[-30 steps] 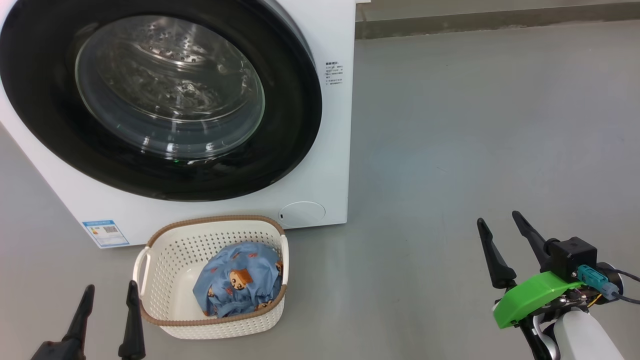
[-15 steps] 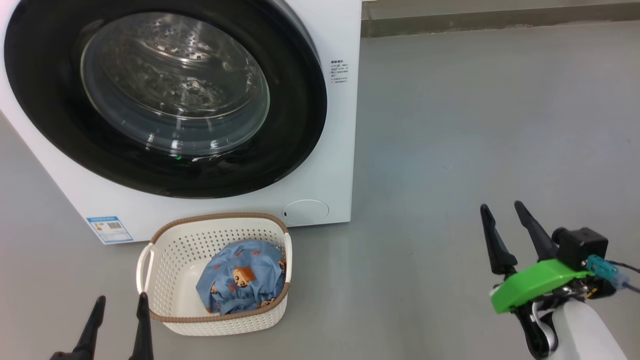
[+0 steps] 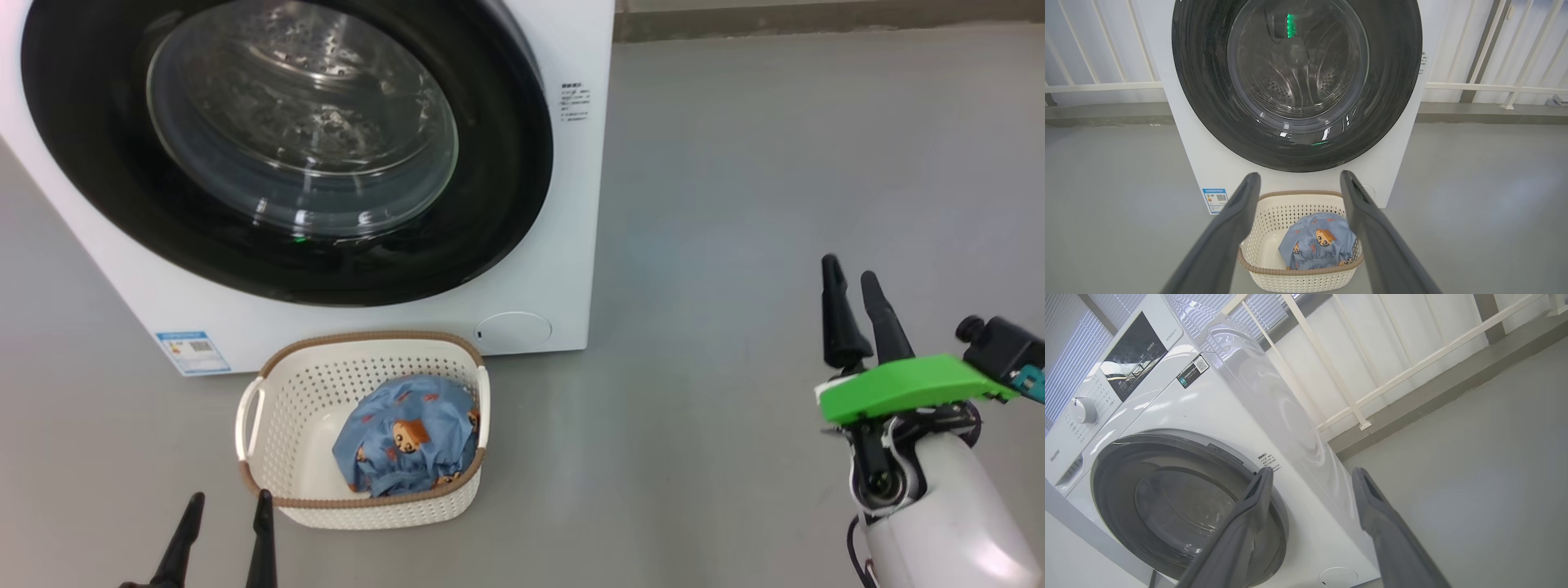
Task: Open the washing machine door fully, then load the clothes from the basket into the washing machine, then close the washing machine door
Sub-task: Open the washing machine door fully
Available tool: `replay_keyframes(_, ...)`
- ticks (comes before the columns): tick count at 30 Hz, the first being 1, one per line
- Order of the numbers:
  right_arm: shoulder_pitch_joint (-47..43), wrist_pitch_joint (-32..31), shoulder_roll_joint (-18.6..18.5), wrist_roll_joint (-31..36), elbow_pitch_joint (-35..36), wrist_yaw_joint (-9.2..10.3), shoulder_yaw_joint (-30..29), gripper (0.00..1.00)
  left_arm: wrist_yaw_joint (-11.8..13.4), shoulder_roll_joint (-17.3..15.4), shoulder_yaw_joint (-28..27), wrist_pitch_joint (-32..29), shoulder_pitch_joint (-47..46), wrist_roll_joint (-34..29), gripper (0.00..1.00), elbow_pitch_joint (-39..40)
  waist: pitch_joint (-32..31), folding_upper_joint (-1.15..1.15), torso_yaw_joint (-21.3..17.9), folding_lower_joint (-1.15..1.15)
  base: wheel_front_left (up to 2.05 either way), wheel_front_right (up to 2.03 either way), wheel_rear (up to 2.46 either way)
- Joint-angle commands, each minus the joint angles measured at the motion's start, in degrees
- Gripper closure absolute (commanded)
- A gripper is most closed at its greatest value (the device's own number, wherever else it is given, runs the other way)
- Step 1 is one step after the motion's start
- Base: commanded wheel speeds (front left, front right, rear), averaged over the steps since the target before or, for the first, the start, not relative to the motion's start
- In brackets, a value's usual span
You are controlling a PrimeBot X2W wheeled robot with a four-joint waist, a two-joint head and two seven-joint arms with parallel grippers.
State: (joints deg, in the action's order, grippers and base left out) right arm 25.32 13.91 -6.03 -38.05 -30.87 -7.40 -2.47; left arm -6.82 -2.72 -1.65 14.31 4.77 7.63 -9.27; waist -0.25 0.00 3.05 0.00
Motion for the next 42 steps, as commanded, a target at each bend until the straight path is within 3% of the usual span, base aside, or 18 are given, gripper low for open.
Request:
replay_keyframes(1, 2.7, -0.5, 0.4, -2.5, 0.9, -0.09, 0.8, 0.0, -0.2, -0.3, -1.4, 0.7, -1.2, -0.2, 0.0, 1.3, 0.6, 0.0, 0.6, 0.0, 0.0, 0.0, 0.0)
replay_keyframes(8, 7.5, -6.2, 1.3, -17.8, -1.1, -0.09, -3.1, 0.0, 0.1, -0.2, 0.1, 0.7, -1.7, 0.3, 0.0, 1.1, 2.4, 0.0, 2.3, 0.0, 0.0, 0.0, 0.0)
replay_keyframes(9, 8.3, -6.9, 1.3, -19.3, -1.5, -0.09, -3.7, 0.07, 0.1, -0.2, 0.3, 0.7, -1.8, 0.4, 0.0, 1.1, 2.7, 0.0, 2.5, 0.0, 0.0, 0.0, 0.0)
replay_keyframes(10, 9.1, -7.7, 1.3, -20.8, -1.9, -0.09, -4.3, 0.47, 0.1, -0.2, 0.5, 0.7, -2.0, 0.5, 0.0, 1.1, 3.1, 0.0, 2.7, 0.0, 0.0, 0.0, 0.0)
replay_keyframes(12, 10.6, -9.9, 1.3, -23.5, -2.6, -0.09, -5.0, 1.0, 0.3, -0.2, 0.9, 0.7, -2.4, 0.8, 0.0, 1.2, 3.7, 0.0, 3.1, 0.0, 0.0, 0.0, 0.0)
replay_keyframes(18, 15.1, -15.8, 0.4, -29.1, -5.1, -0.09, -7.6, 1.0, 0.9, -0.2, 2.1, 0.7, -3.4, 1.6, 0.0, 1.5, 5.3, 0.0, 4.3, 0.0, 0.0, 0.0, 0.0)
replay_keyframes(29, 27.0, -25.8, -3.0, -32.7, -10.9, -0.09, -10.3, 1.0, 2.5, -0.2, 5.2, 0.7, -6.5, 3.7, 0.0, 3.2, 10.0, 0.0, 6.0, 0.0, 0.0, 0.0, 0.0)
replay_keyframes(42, 41.0, -34.5, -4.2, -31.8, -14.5, -0.09, -10.1, 1.0, 3.8, -0.2, 9.2, 0.7, -14.0, 5.6, 0.0, 6.8, 18.5, 0.0, 9.2, 0.0, 0.0, 0.0, 0.0)
